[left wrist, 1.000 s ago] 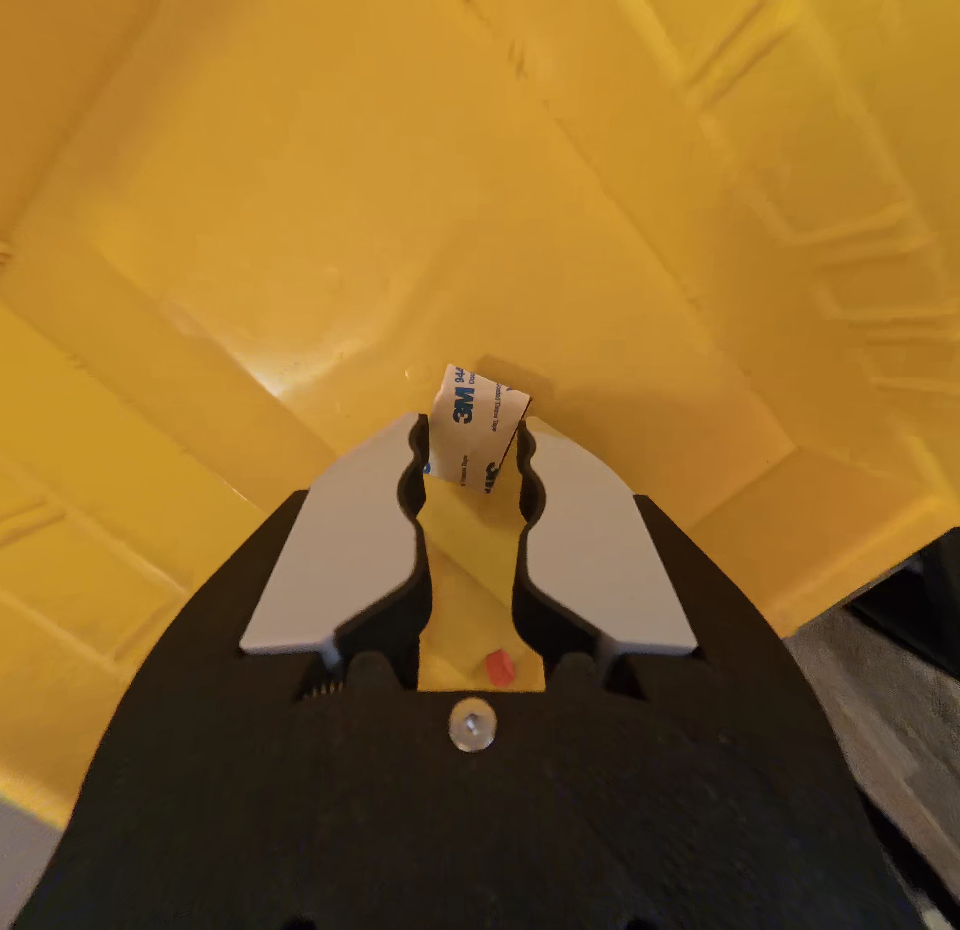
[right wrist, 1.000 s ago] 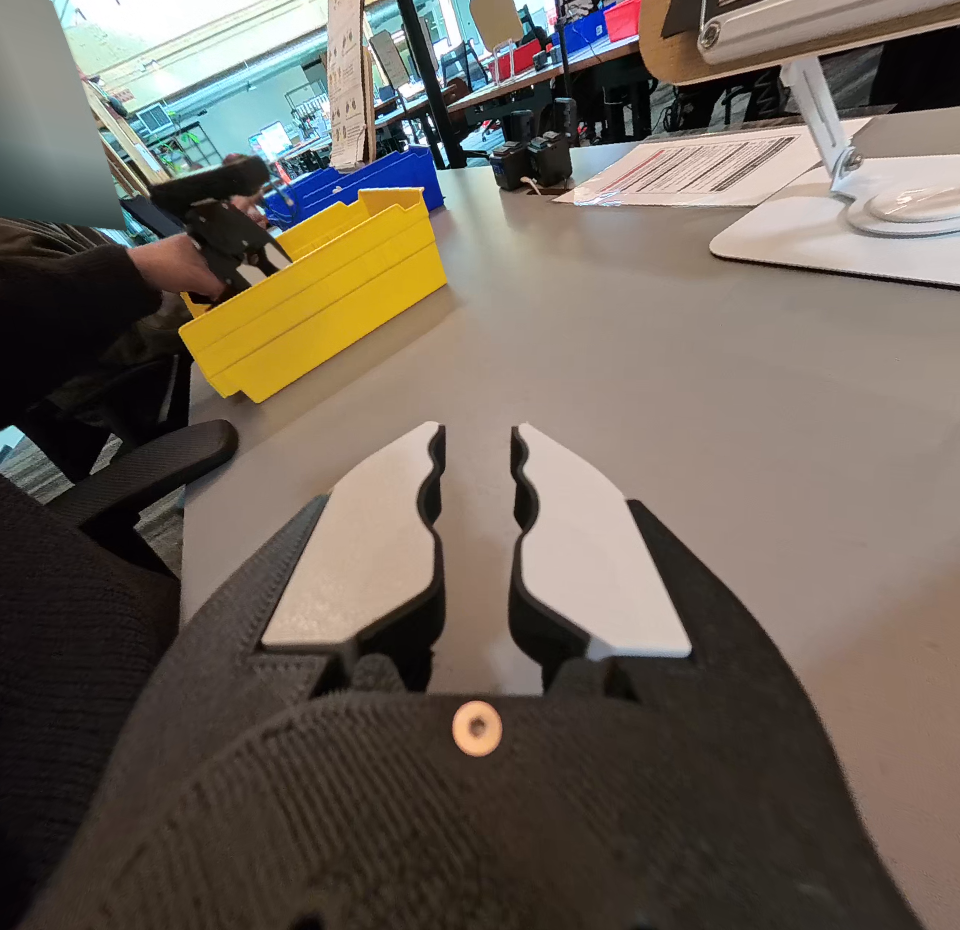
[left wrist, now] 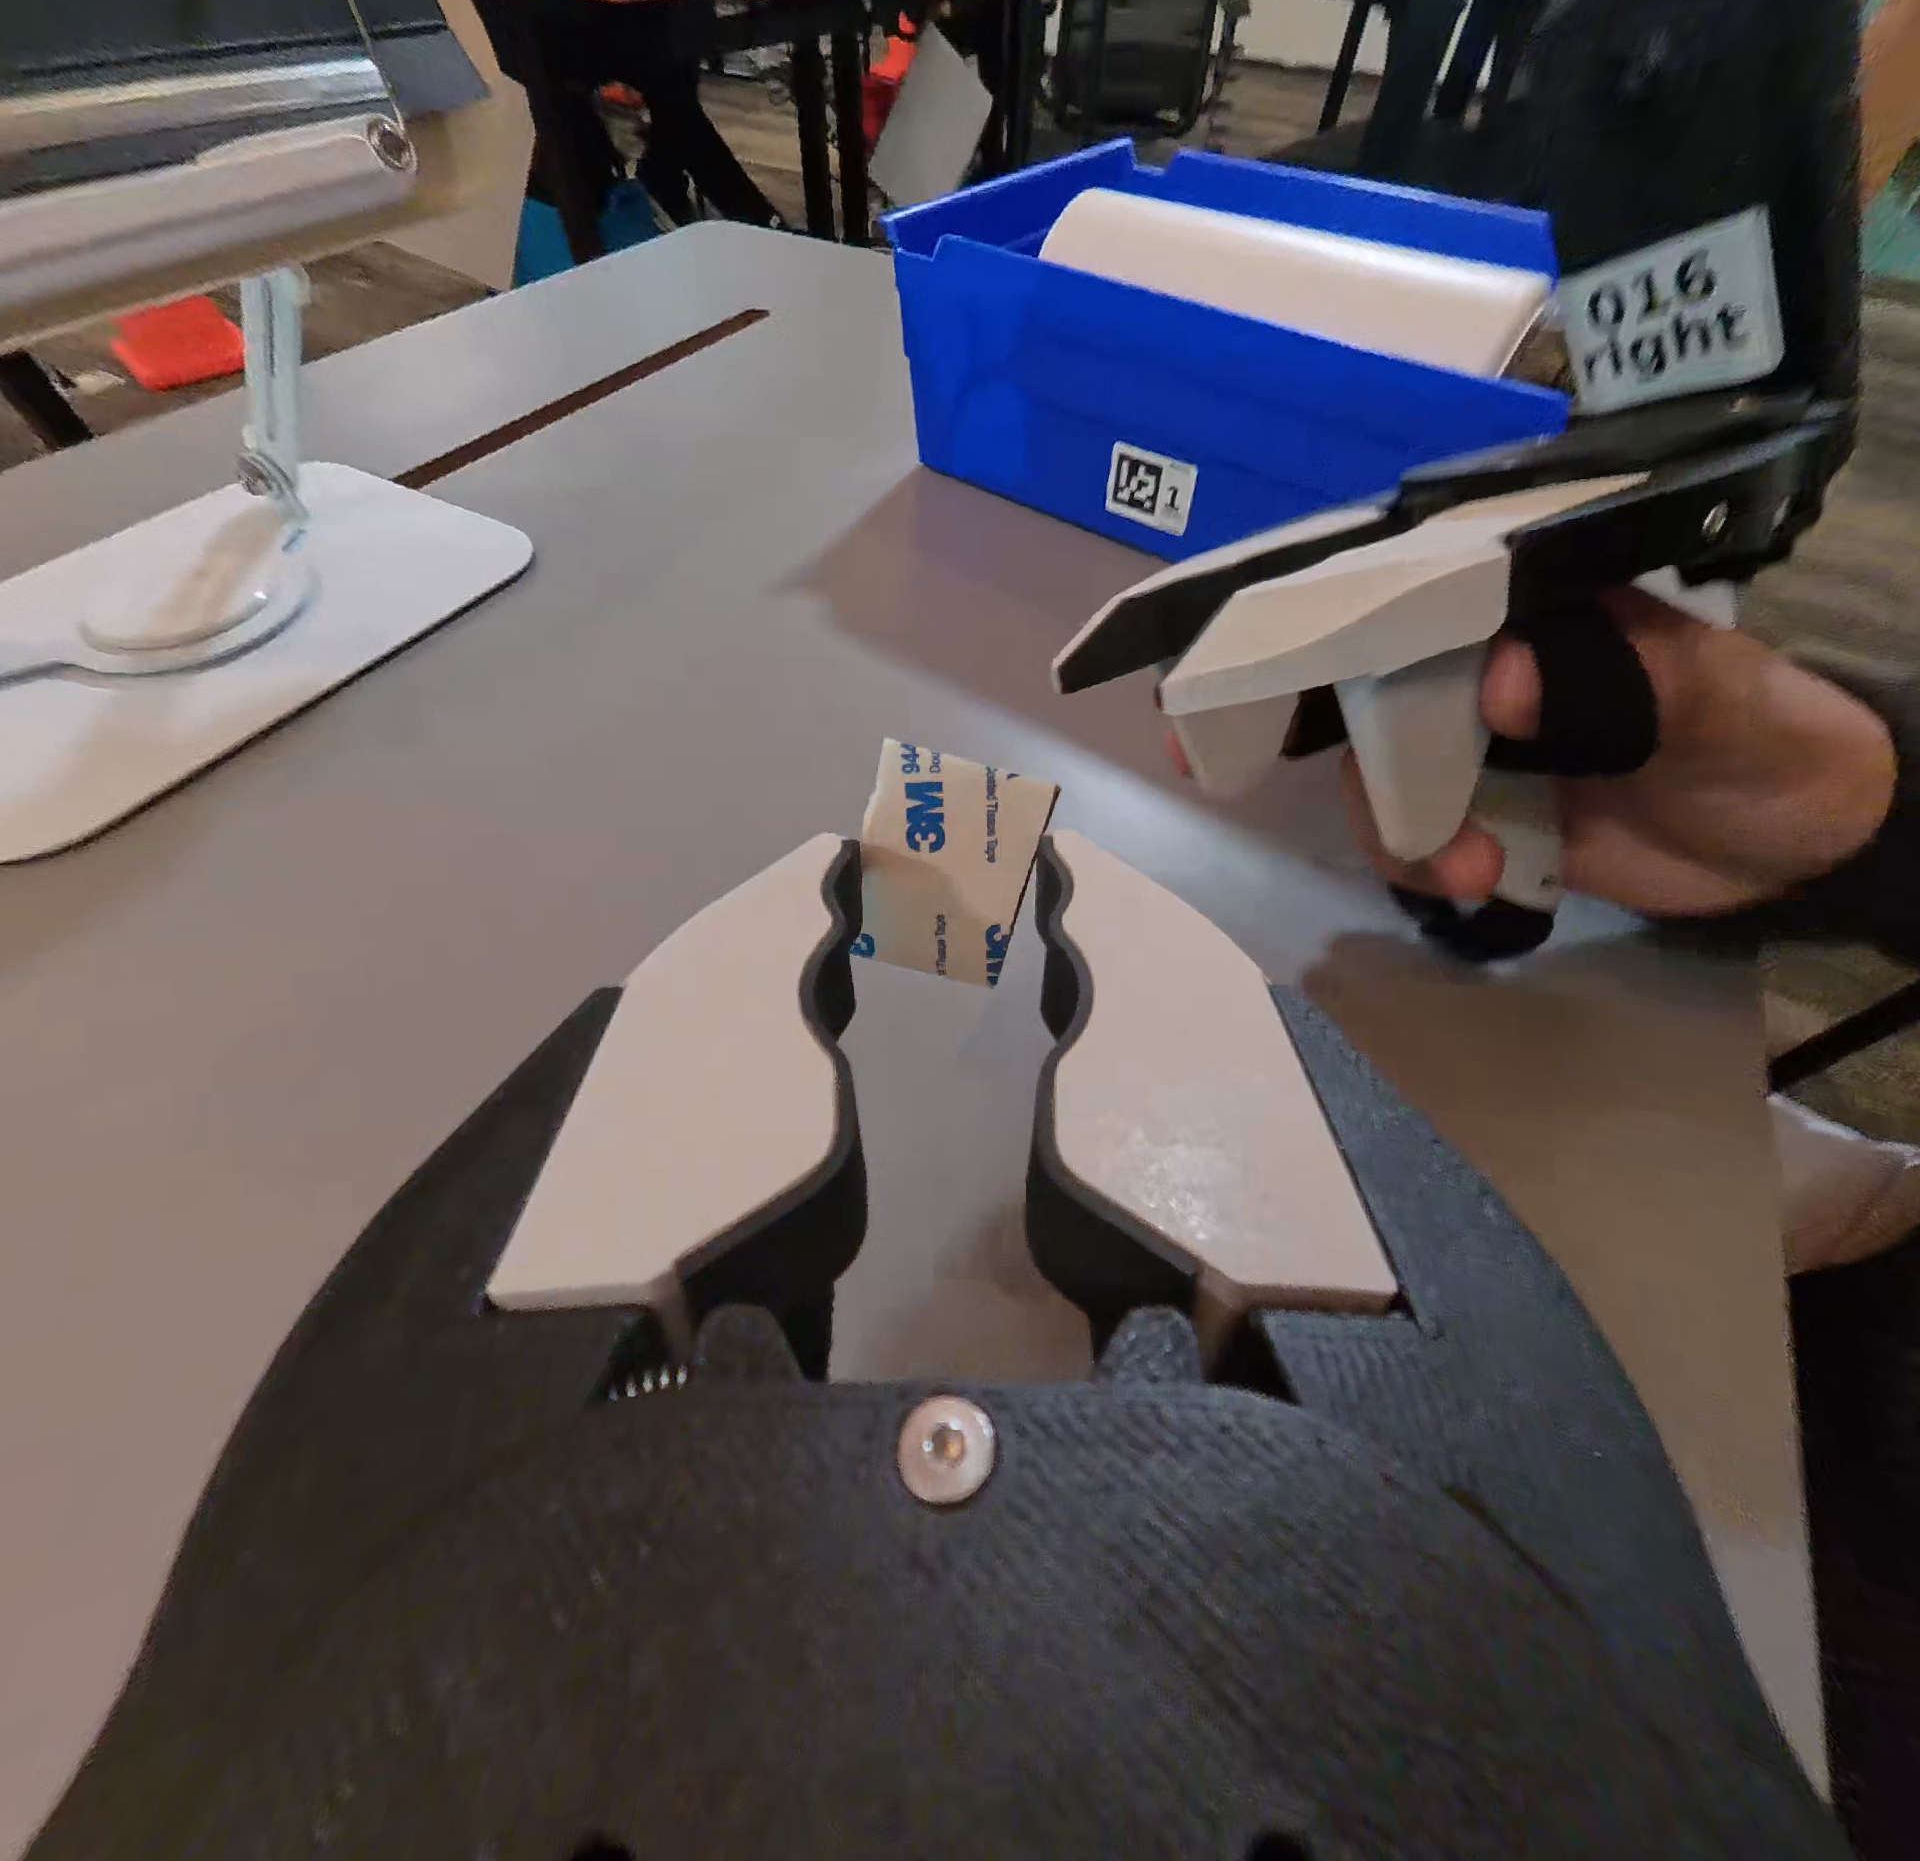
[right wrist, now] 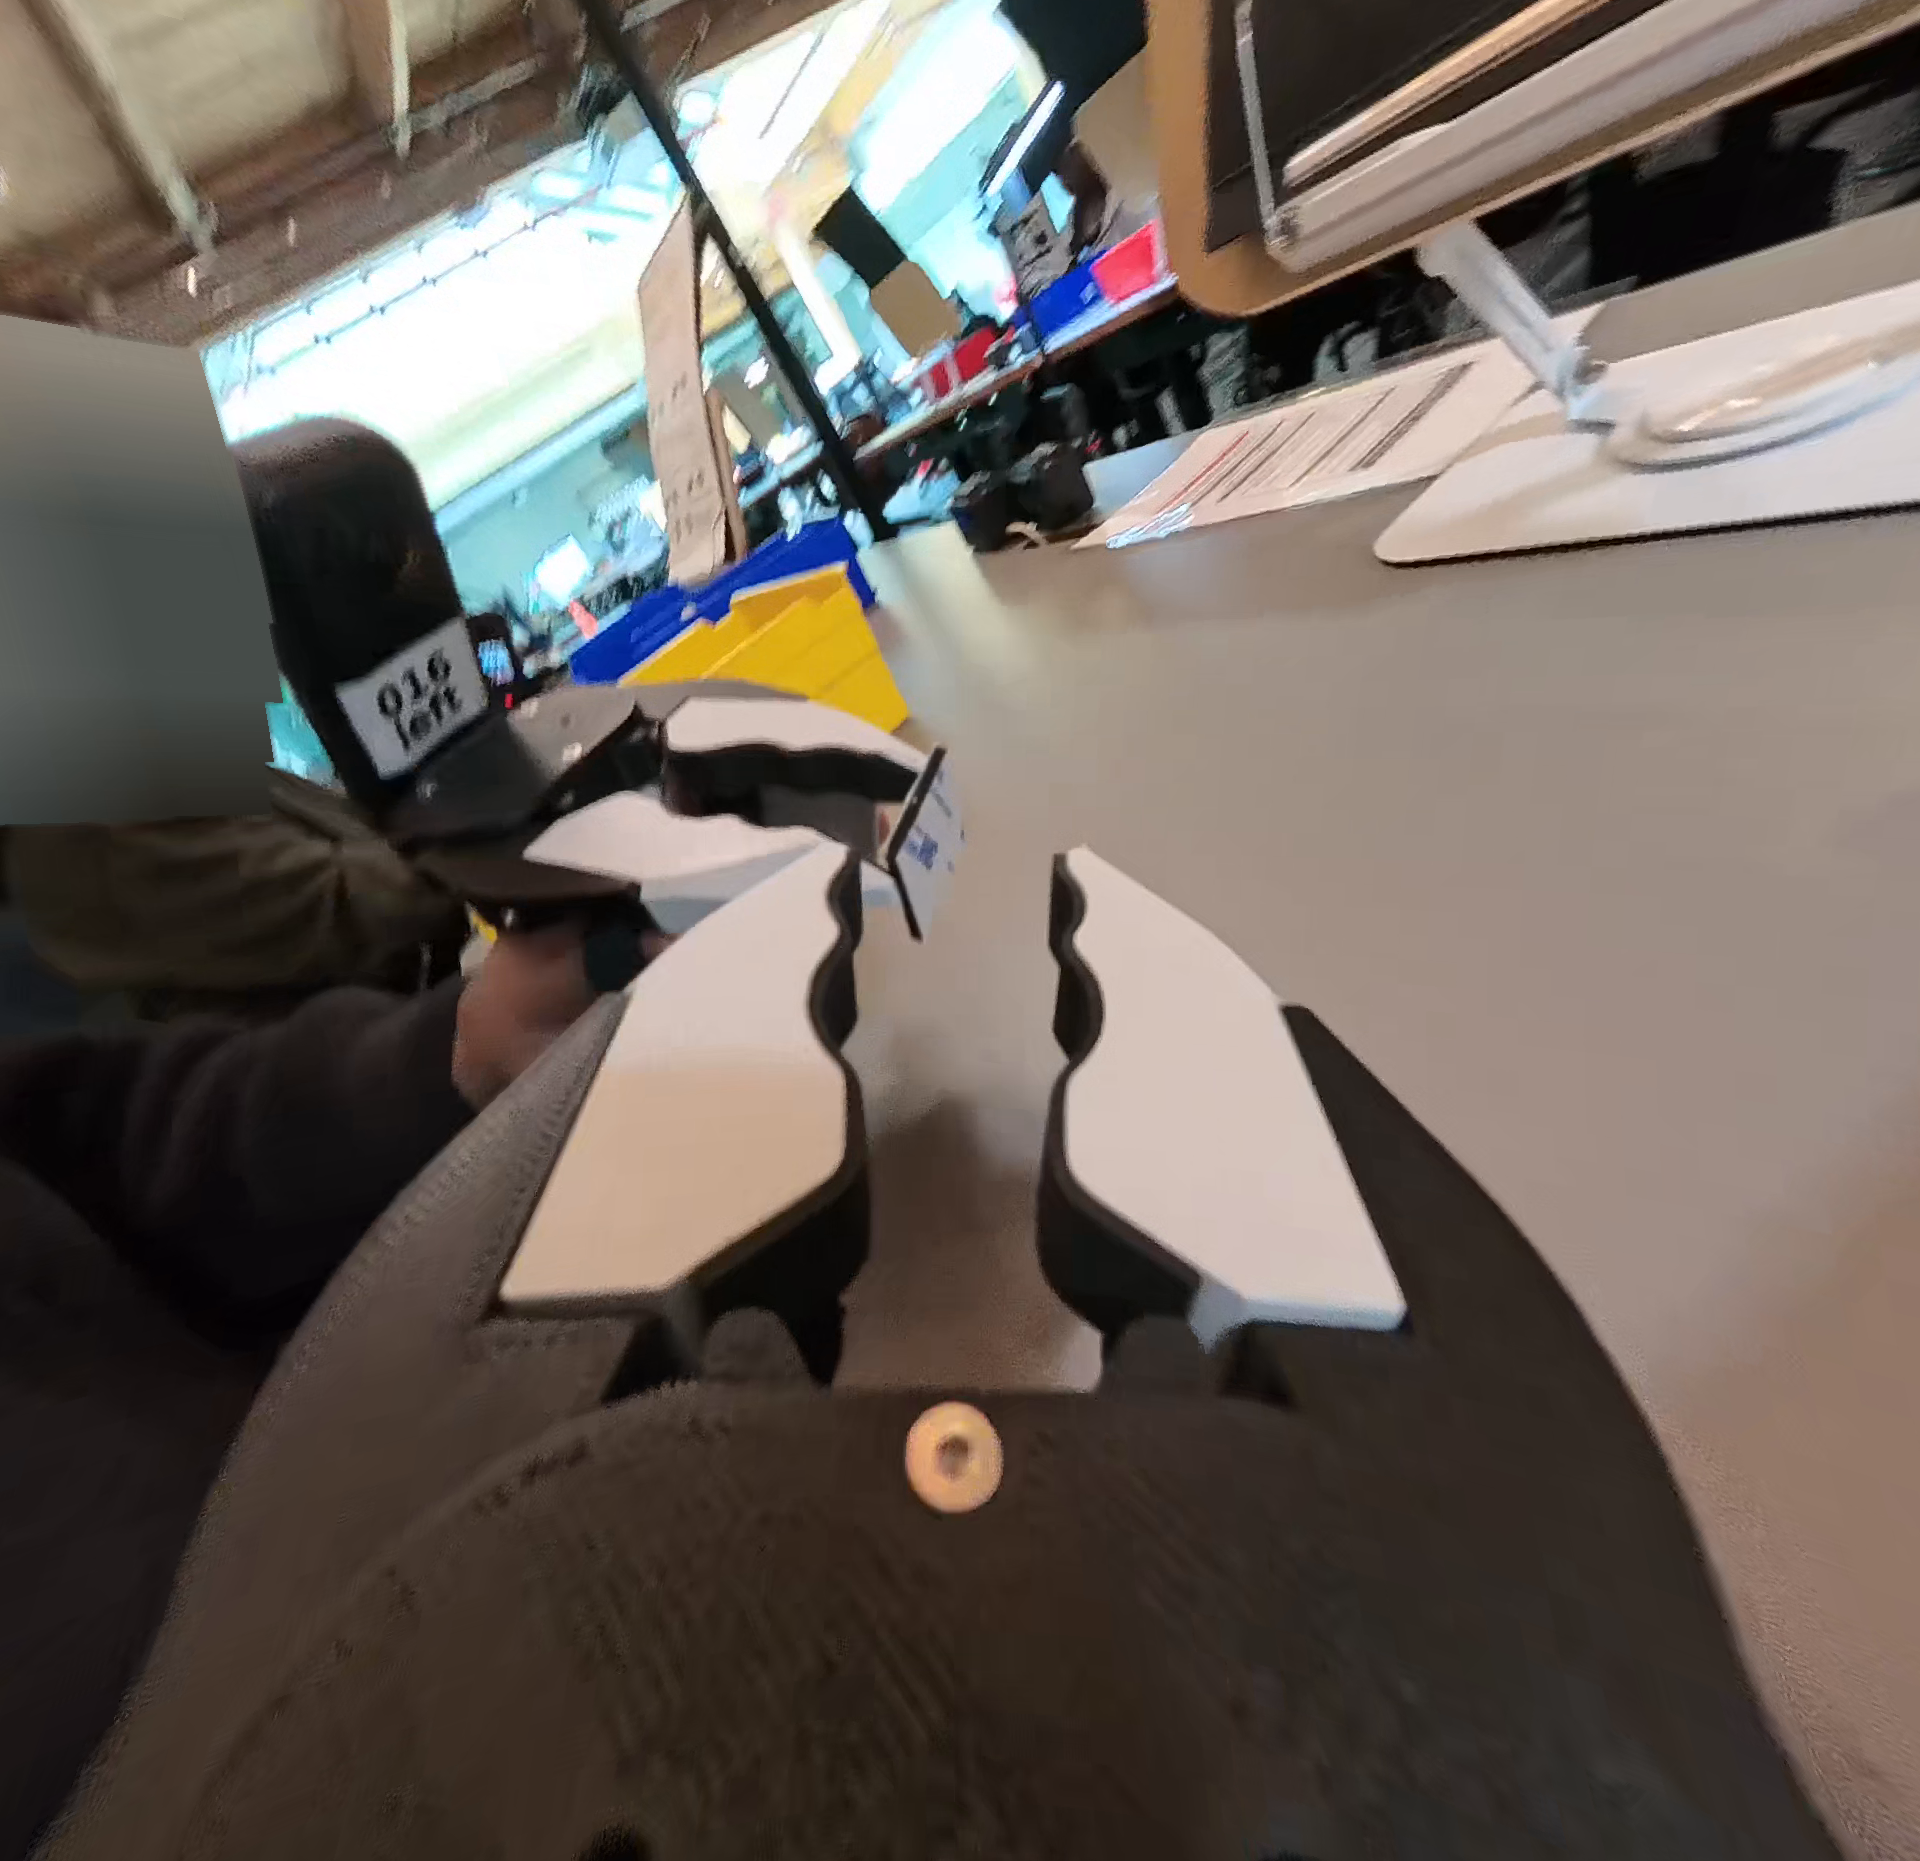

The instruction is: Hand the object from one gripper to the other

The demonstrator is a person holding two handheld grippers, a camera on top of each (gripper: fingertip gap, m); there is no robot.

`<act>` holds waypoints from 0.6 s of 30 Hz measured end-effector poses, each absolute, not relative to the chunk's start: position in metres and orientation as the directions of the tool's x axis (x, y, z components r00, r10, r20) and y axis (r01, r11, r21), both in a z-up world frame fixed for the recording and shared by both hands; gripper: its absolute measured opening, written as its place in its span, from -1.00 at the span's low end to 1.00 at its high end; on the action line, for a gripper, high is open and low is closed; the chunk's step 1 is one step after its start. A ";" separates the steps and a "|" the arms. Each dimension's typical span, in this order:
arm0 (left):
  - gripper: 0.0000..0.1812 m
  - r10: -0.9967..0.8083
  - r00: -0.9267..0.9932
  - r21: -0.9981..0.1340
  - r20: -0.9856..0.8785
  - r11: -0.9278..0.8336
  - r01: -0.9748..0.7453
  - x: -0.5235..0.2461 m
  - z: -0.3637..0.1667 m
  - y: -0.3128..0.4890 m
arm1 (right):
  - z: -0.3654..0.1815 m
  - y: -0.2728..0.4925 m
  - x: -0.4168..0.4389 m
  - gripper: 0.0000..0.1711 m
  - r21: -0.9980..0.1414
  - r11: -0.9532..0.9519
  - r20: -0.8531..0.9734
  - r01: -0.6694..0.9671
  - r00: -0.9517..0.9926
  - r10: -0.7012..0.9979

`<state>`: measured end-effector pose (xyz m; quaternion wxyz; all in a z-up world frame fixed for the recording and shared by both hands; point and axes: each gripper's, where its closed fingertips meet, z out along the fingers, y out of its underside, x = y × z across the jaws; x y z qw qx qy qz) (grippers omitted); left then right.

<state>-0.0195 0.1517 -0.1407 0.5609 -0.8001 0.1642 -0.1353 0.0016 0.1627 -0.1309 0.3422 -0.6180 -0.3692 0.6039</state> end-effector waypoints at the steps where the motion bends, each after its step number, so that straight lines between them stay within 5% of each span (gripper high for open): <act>1: -0.62 -0.415 0.908 -0.943 0.065 -0.323 -0.080 -0.017 -0.142 0.152 | -0.130 0.163 0.000 -0.56 -0.854 -0.520 -0.520 0.012 0.015 0.854; 6: -0.63 -0.450 0.891 -0.944 0.066 -0.318 -0.091 -0.003 -0.145 0.152 | -0.138 0.148 -0.015 -0.63 -0.863 -0.502 -0.500 0.057 0.040 0.865; 14: -0.73 -0.446 0.794 -0.849 -0.414 -0.126 -0.513 0.001 -0.145 0.146 | -0.153 0.142 -0.012 -0.95 -0.818 -0.547 -0.556 0.175 0.002 0.831; 18: -0.41 -0.445 0.788 -0.863 -0.426 -0.062 -0.501 0.006 -0.141 0.147 | -0.150 0.148 -0.007 -0.95 -0.820 -0.548 -0.556 0.167 -0.003 0.831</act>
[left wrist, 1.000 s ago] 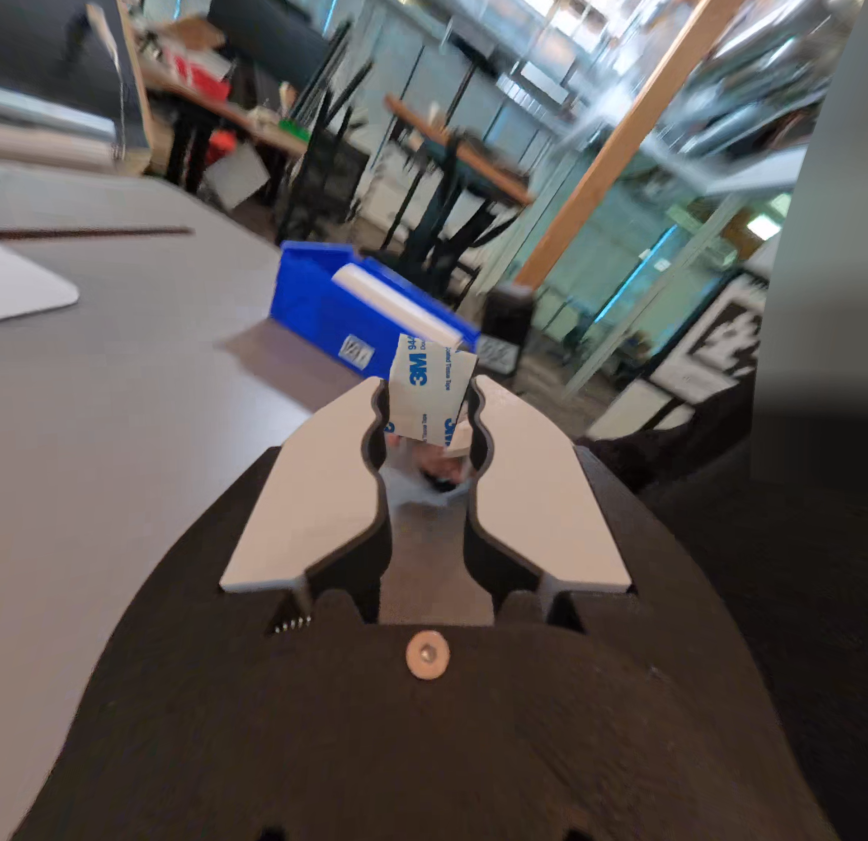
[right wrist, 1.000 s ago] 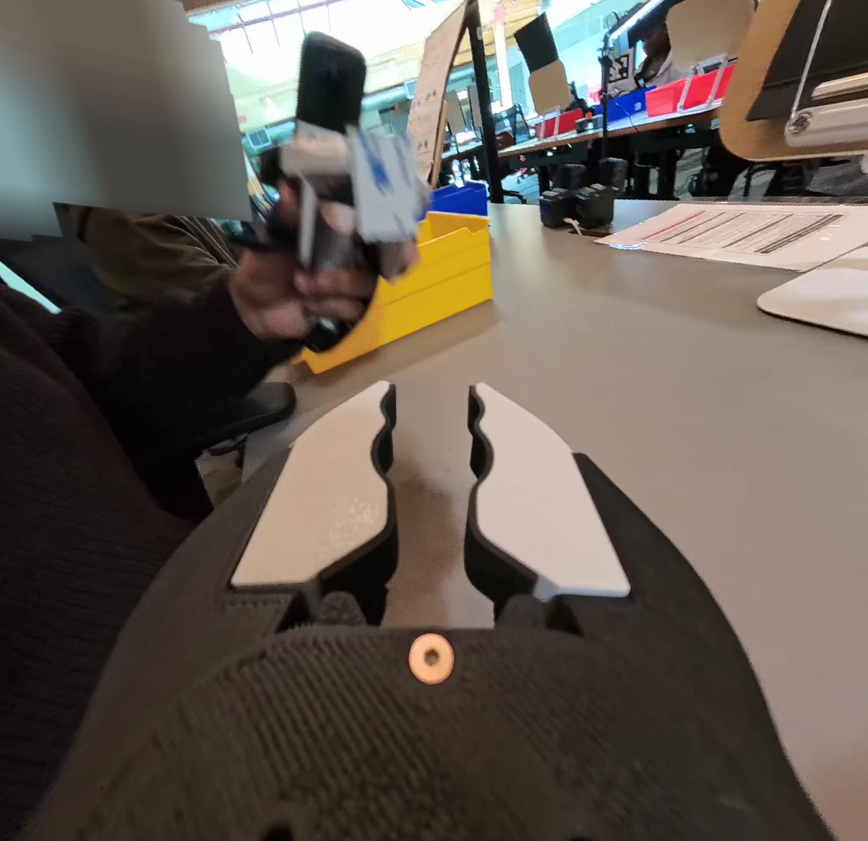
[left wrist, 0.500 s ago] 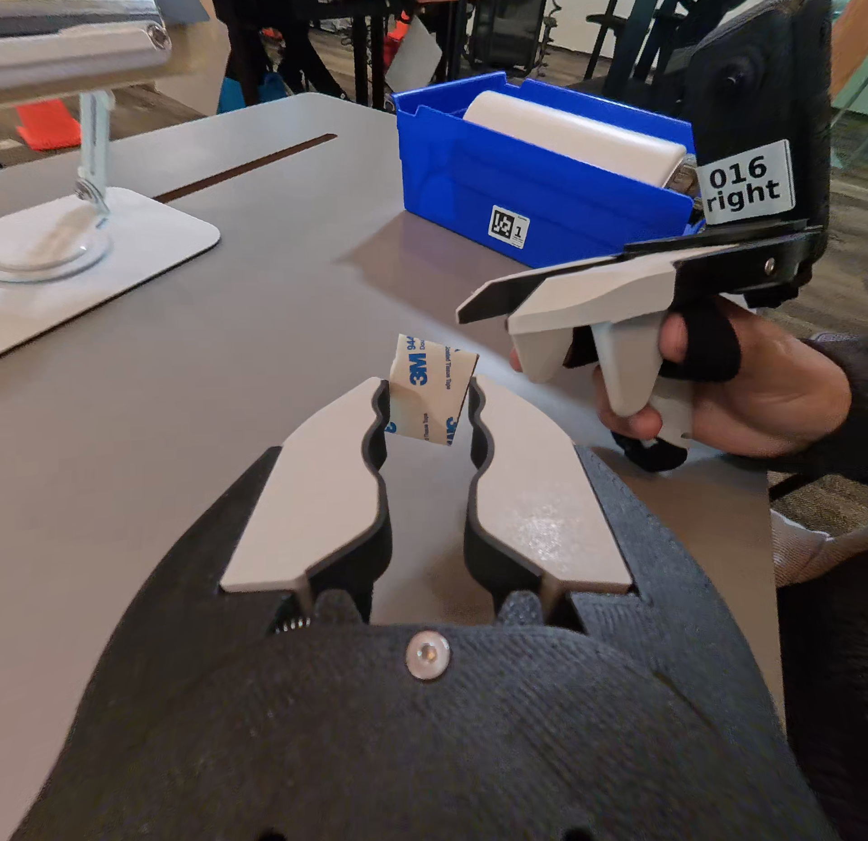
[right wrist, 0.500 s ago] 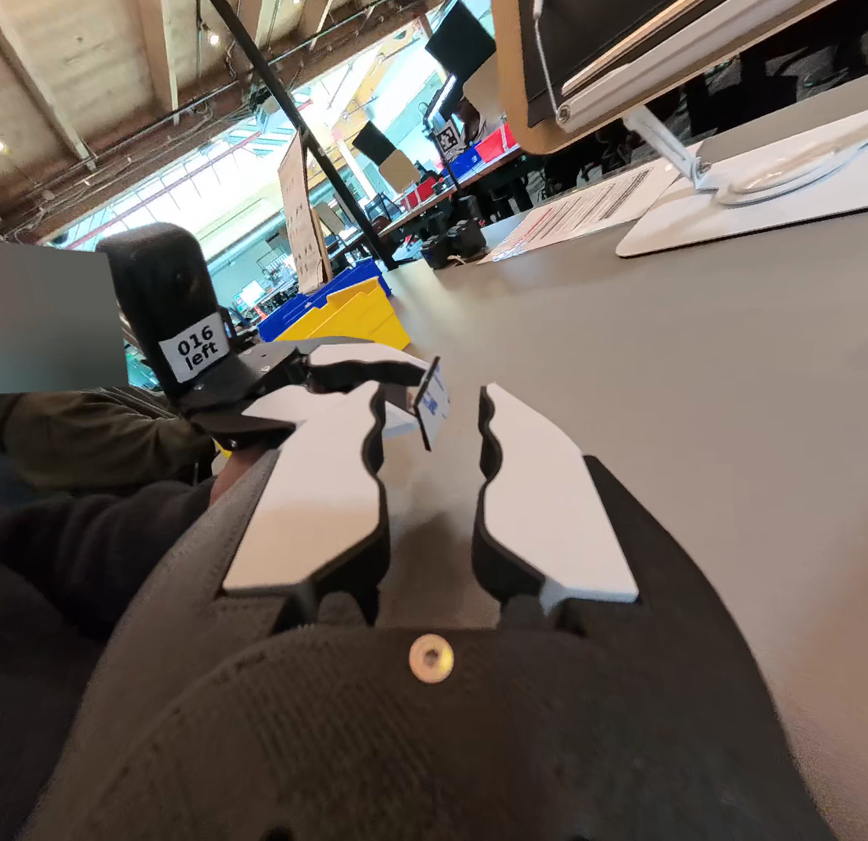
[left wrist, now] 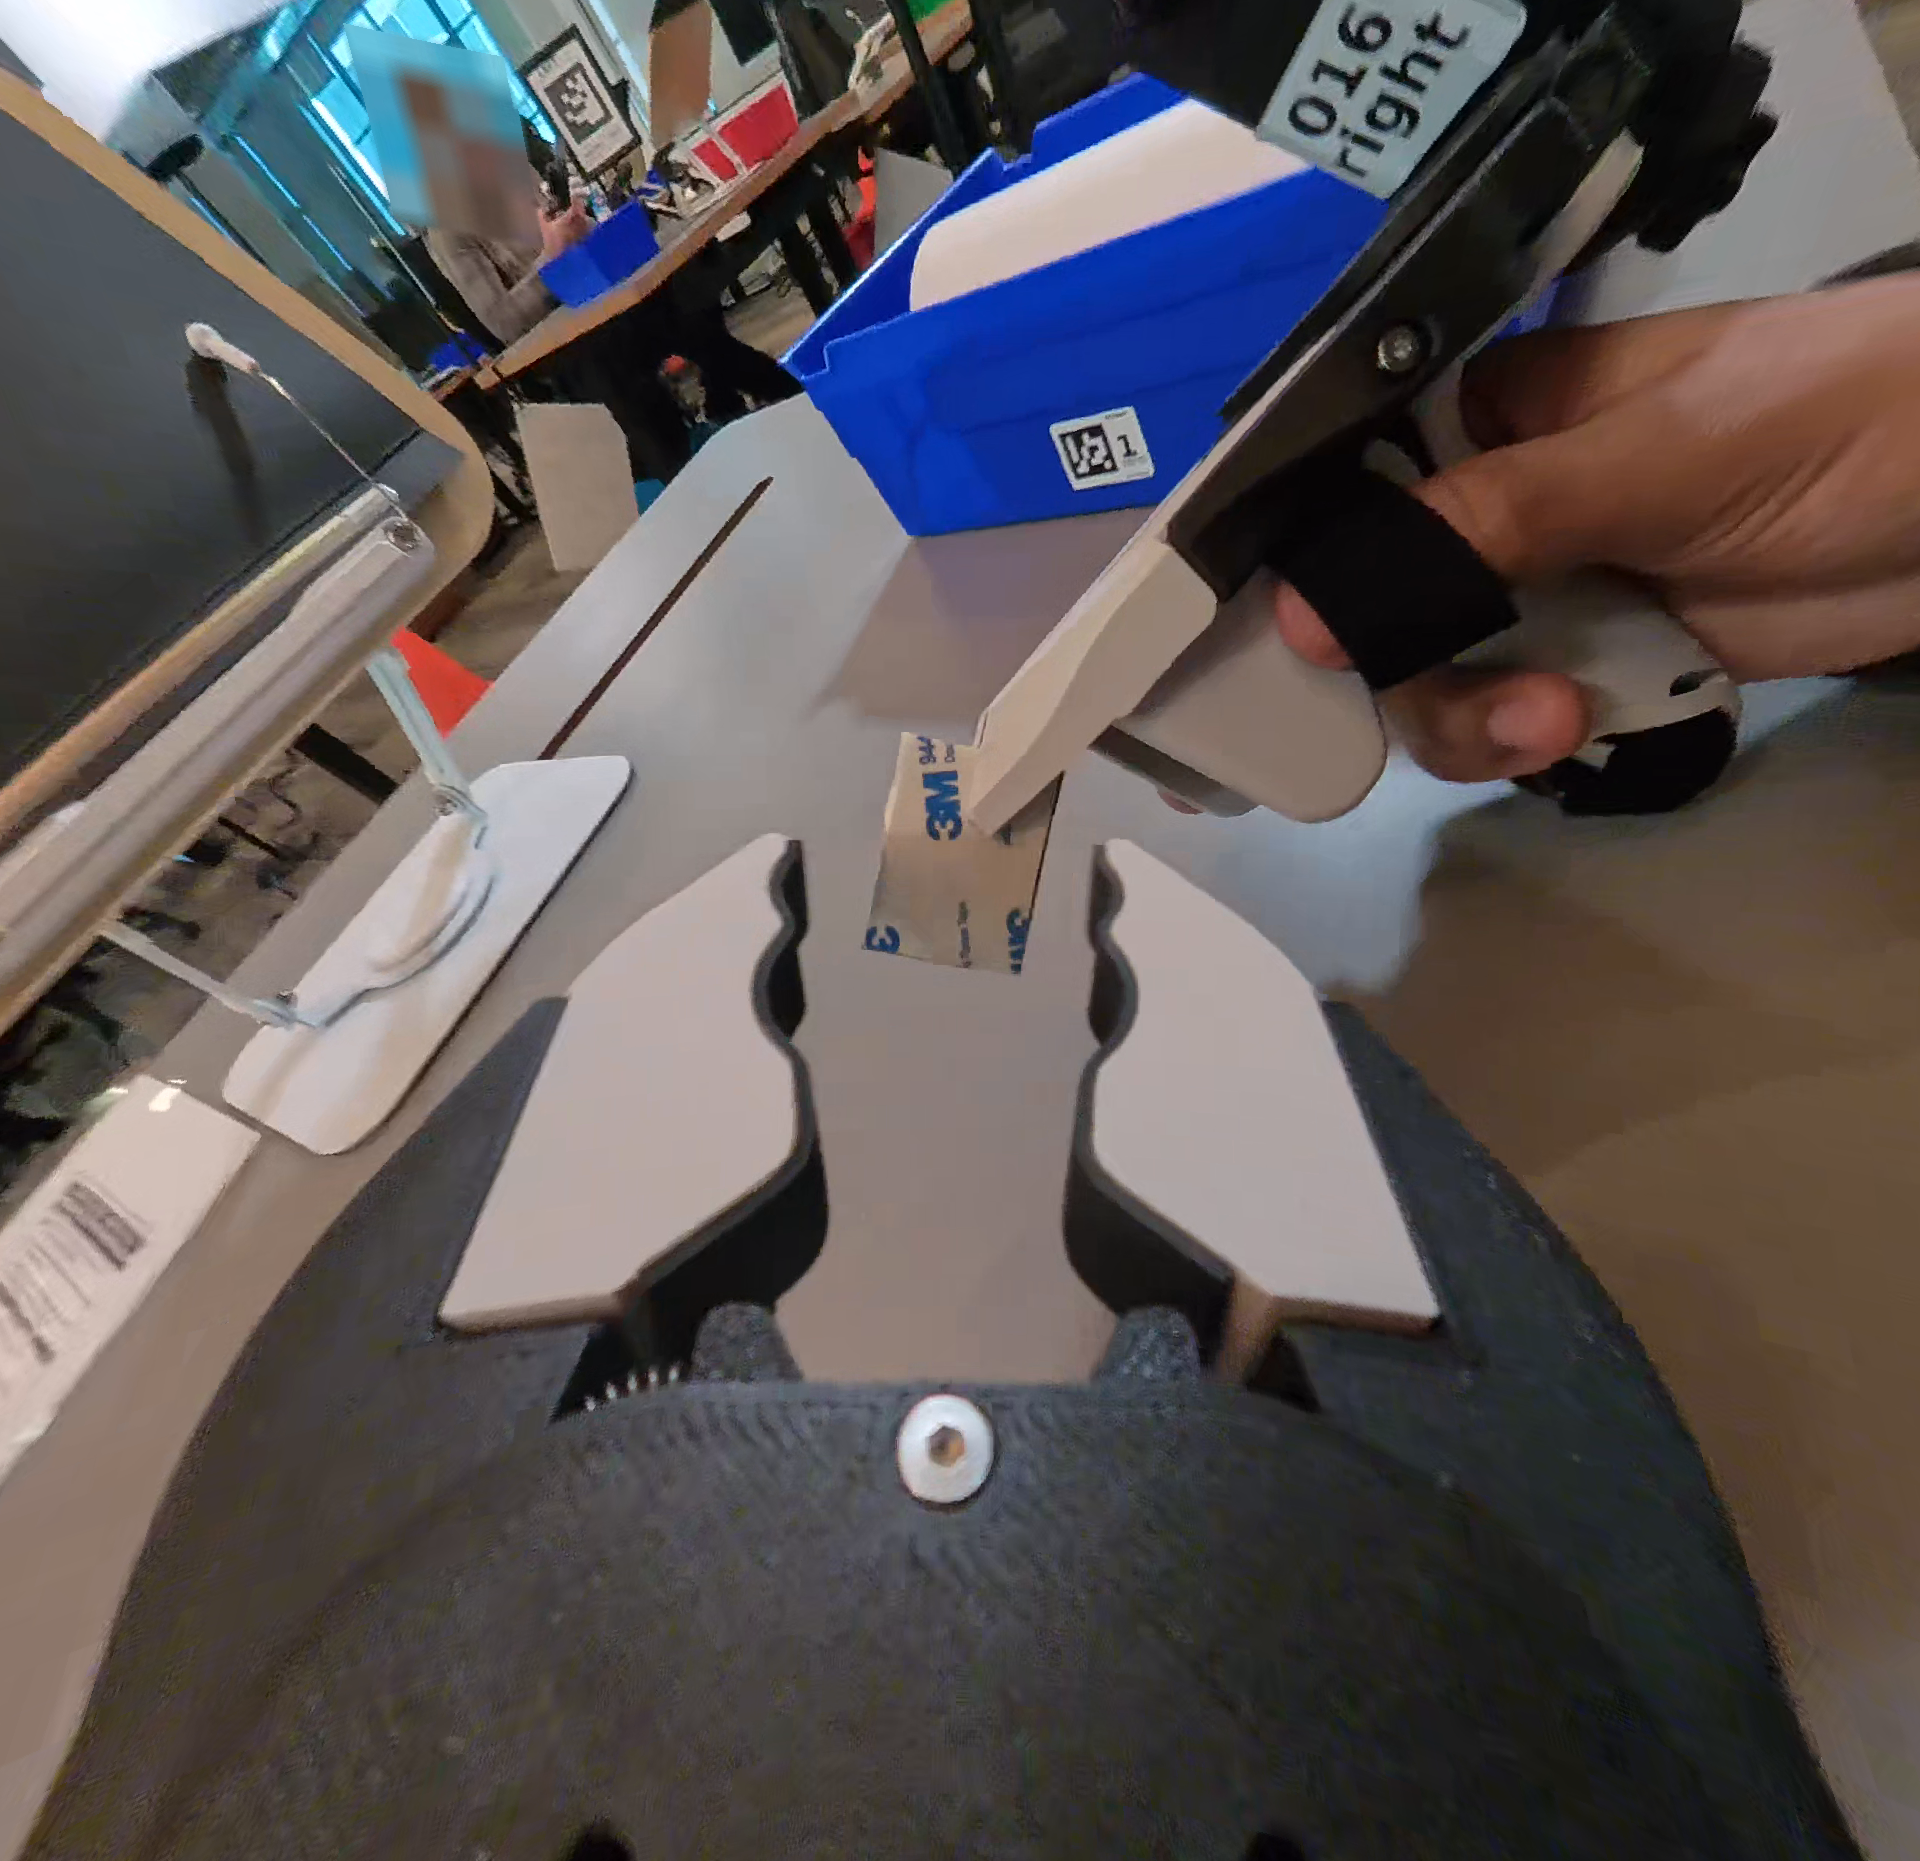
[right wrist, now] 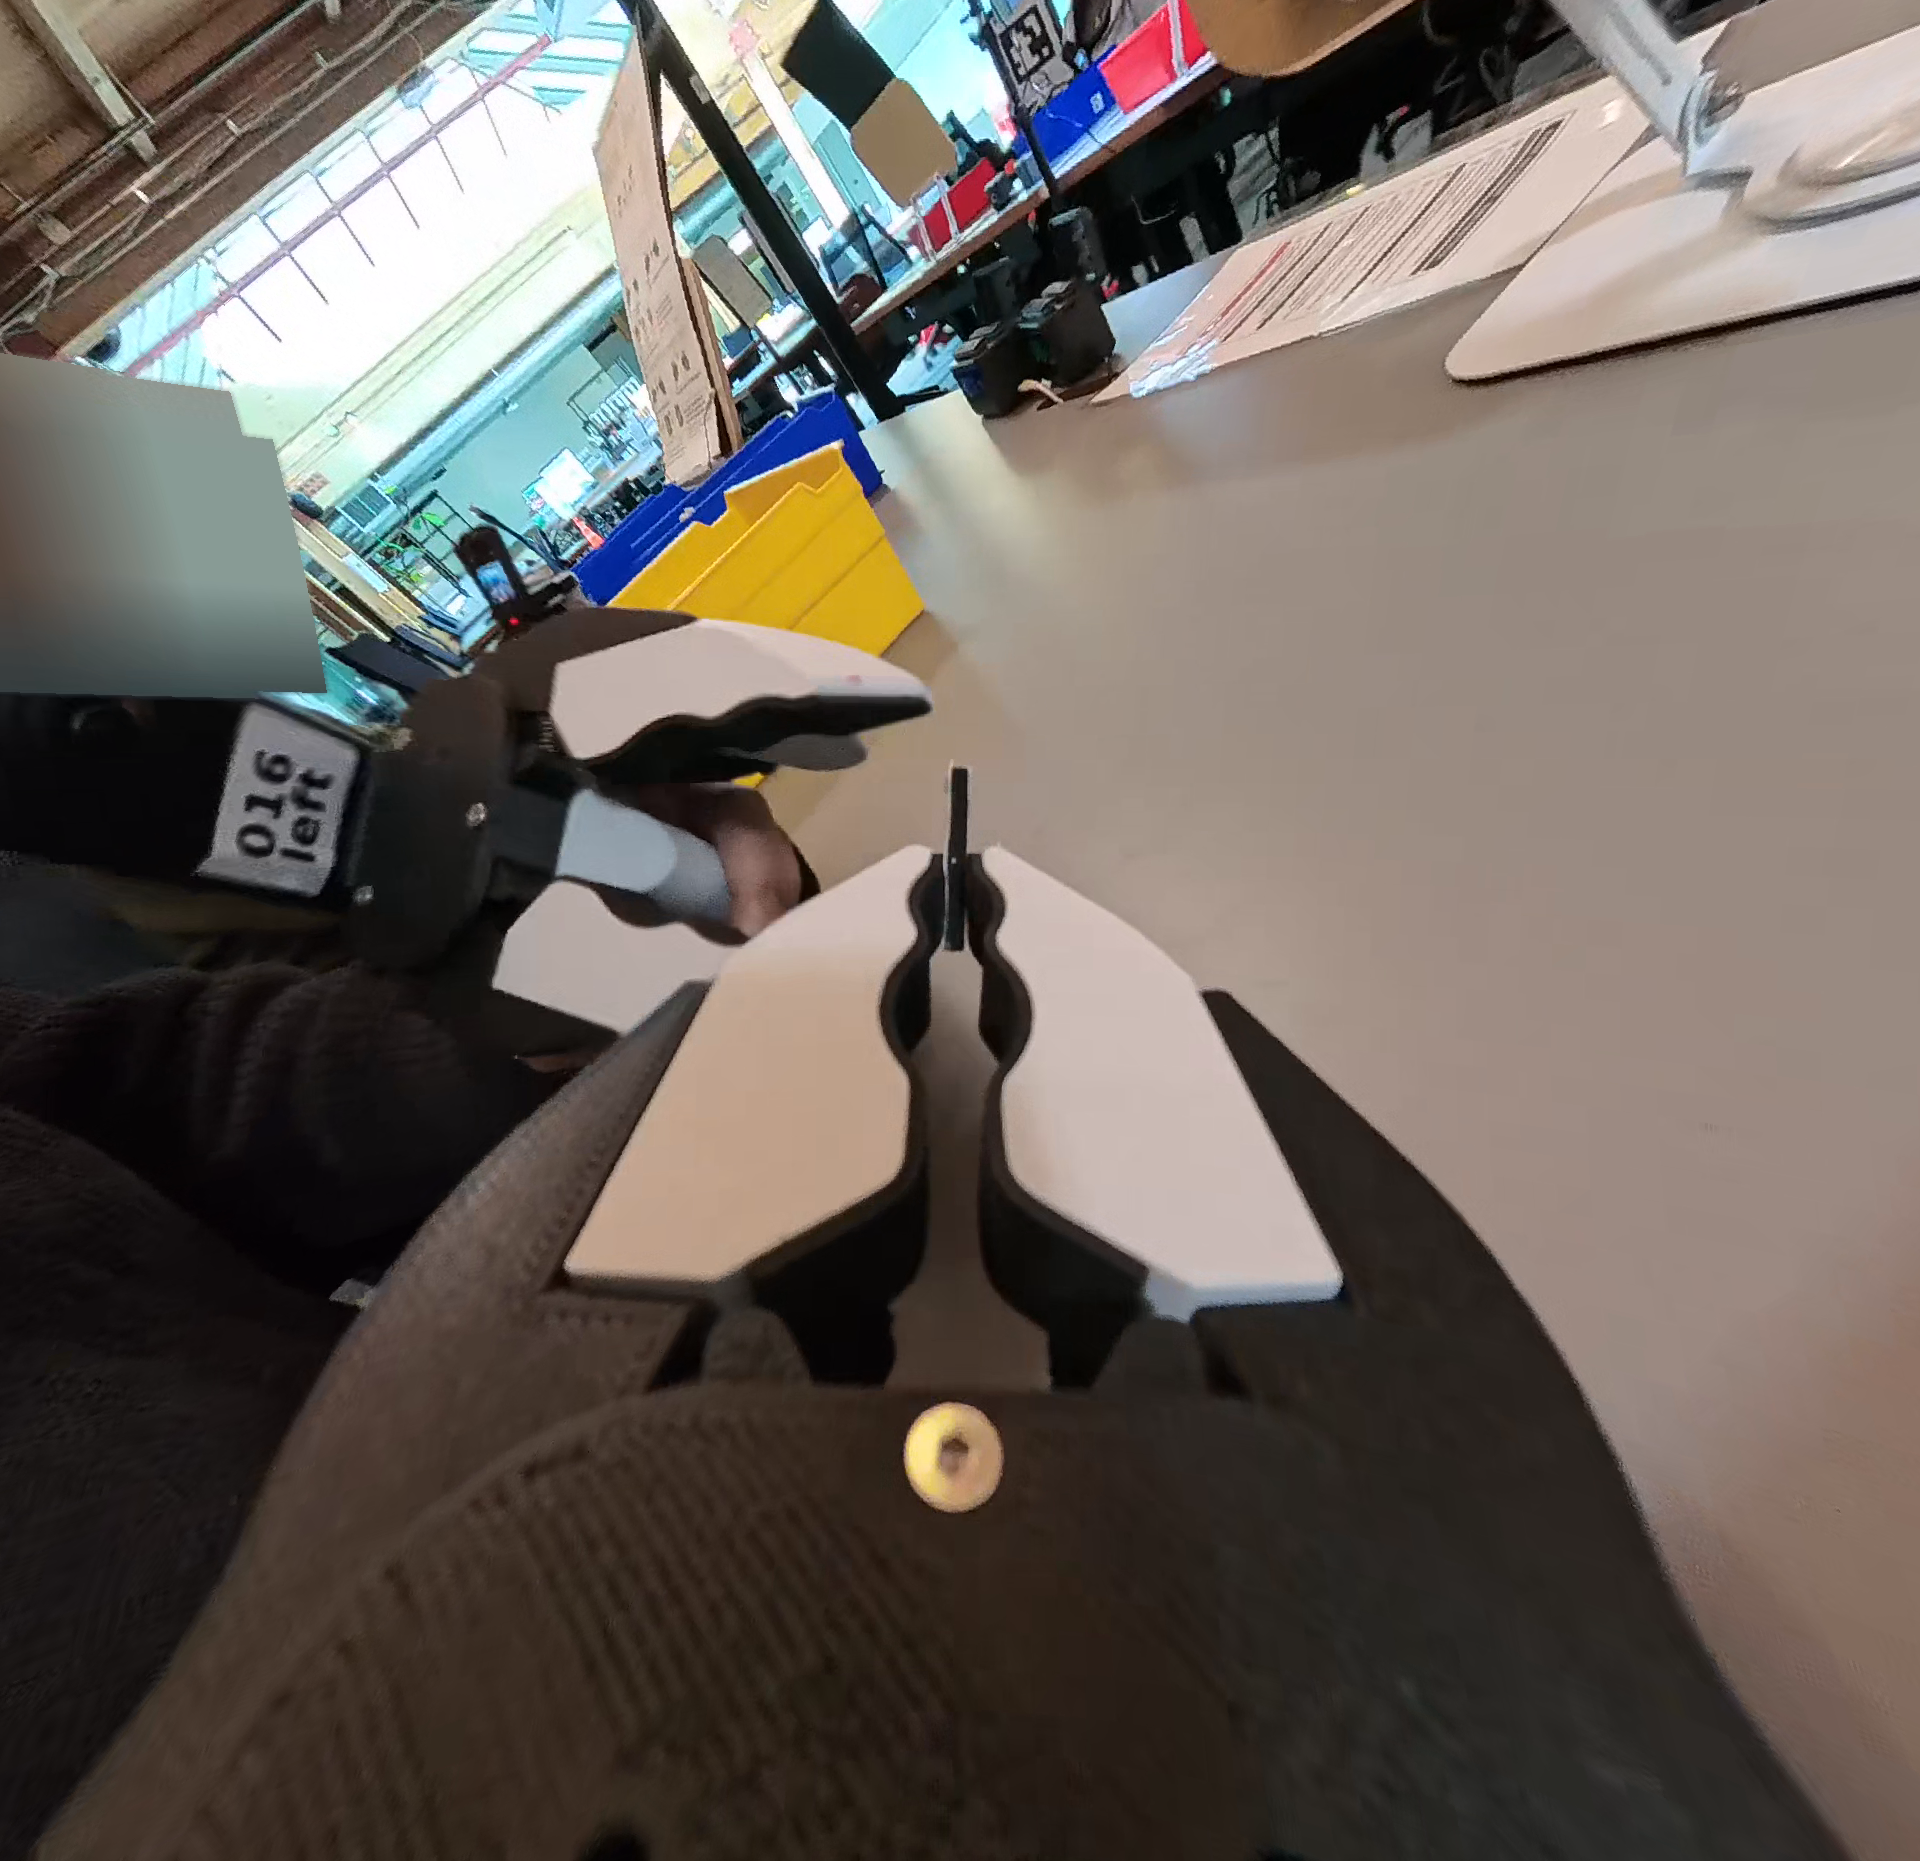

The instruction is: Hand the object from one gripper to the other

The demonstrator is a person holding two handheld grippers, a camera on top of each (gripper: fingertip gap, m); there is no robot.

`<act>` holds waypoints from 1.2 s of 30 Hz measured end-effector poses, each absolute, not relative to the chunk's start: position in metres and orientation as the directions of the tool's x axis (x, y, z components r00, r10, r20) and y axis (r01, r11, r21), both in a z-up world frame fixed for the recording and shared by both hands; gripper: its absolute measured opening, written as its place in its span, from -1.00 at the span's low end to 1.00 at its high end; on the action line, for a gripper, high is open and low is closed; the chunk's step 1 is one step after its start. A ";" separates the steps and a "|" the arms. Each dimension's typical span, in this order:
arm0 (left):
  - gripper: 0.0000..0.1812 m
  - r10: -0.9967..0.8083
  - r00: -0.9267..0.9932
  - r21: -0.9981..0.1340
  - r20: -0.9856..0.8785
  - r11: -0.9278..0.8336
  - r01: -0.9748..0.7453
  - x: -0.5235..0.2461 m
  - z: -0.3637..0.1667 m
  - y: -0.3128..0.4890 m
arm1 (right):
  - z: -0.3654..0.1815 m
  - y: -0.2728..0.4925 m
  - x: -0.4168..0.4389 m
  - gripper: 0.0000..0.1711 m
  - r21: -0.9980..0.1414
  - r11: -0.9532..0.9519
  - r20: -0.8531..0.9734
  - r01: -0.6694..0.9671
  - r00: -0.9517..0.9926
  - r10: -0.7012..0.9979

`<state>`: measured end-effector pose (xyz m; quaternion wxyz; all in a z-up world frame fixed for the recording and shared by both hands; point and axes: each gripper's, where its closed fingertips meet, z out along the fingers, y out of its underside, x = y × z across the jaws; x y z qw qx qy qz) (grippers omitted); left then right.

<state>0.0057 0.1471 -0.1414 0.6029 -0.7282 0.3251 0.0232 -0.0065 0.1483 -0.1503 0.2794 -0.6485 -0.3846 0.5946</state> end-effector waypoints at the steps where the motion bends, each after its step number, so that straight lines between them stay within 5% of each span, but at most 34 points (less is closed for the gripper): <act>1: -0.33 -0.448 0.810 -0.888 -0.378 -0.073 -0.454 0.005 -0.141 0.148 | -0.146 0.149 -0.005 -0.95 -0.820 -0.554 -0.563 0.148 -0.025 0.826; 6: -0.15 -0.555 0.825 -0.981 0.105 -0.192 -0.004 0.001 -0.134 0.149 | -0.122 0.158 0.007 -0.96 -0.822 -0.569 -0.565 0.012 -0.135 0.814; 9: -0.26 -0.684 0.575 -0.894 0.448 -0.342 0.290 0.012 -0.124 0.137 | -0.114 0.155 0.011 -0.96 -0.860 -0.510 -0.499 -0.018 -0.174 0.849; 11: -0.25 -0.696 0.461 -0.835 0.550 -0.448 0.320 0.018 -0.130 0.133 | -0.108 0.149 0.012 -0.96 -0.887 -0.458 -0.439 -0.057 -0.207 0.875; 22: -0.61 -0.825 0.385 -0.904 0.413 -0.318 0.288 0.035 -0.113 0.118 | -0.102 0.139 0.015 -0.96 -0.861 -0.496 -0.457 -0.114 -0.256 0.852; 28: -0.63 -0.797 0.348 -0.844 0.495 -0.345 0.411 0.021 -0.104 0.123 | -0.108 0.137 0.008 -0.96 -0.844 -0.530 -0.493 -0.082 -0.270 0.827; 32: -0.91 -0.777 0.333 -0.815 0.534 -0.368 0.448 0.011 -0.105 0.123 | -0.109 0.128 0.006 -0.96 -0.842 -0.536 -0.499 -0.060 -0.290 0.817; 36: -0.95 -0.764 0.313 -0.796 0.564 -0.404 0.450 0.007 -0.105 0.122 | -0.112 0.125 0.004 -0.95 -0.864 -0.503 -0.472 -0.038 -0.288 0.833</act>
